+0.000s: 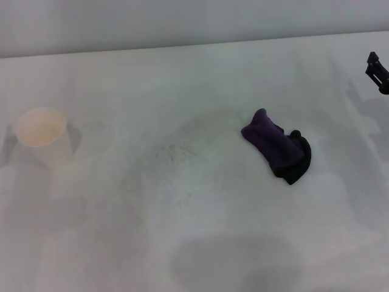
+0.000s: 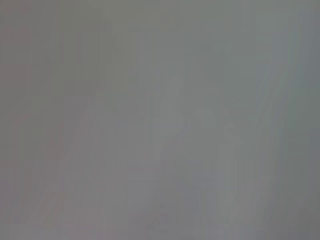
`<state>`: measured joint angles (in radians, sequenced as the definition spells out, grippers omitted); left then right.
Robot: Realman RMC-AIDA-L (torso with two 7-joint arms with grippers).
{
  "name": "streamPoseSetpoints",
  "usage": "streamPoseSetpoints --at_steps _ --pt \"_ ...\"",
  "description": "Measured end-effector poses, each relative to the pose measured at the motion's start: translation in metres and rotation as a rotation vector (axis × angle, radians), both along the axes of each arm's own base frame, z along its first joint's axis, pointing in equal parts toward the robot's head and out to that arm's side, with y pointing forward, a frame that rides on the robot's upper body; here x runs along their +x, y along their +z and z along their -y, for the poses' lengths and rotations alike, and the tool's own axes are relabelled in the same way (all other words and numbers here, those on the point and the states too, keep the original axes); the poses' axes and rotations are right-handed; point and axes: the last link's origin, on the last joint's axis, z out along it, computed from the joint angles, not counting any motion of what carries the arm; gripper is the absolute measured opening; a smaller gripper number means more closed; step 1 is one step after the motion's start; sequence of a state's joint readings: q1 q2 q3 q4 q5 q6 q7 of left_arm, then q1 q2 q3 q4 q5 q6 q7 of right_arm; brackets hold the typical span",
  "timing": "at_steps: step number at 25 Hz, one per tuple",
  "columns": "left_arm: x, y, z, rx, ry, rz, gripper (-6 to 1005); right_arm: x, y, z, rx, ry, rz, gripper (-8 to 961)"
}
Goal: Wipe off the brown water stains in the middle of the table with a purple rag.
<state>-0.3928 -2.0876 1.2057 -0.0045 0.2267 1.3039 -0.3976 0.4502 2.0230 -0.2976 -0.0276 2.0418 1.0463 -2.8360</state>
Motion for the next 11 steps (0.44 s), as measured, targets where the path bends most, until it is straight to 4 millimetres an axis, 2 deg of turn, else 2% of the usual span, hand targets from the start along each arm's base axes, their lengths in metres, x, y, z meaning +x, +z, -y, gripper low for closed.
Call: streamPoseSetpoints --at_steps 11 --pt "0.0007 0.0003 0.0008 0.008 -0.003 0.005 893 0.0015 0.0000 0.0018 0.001 -0.005 -0.001 866"
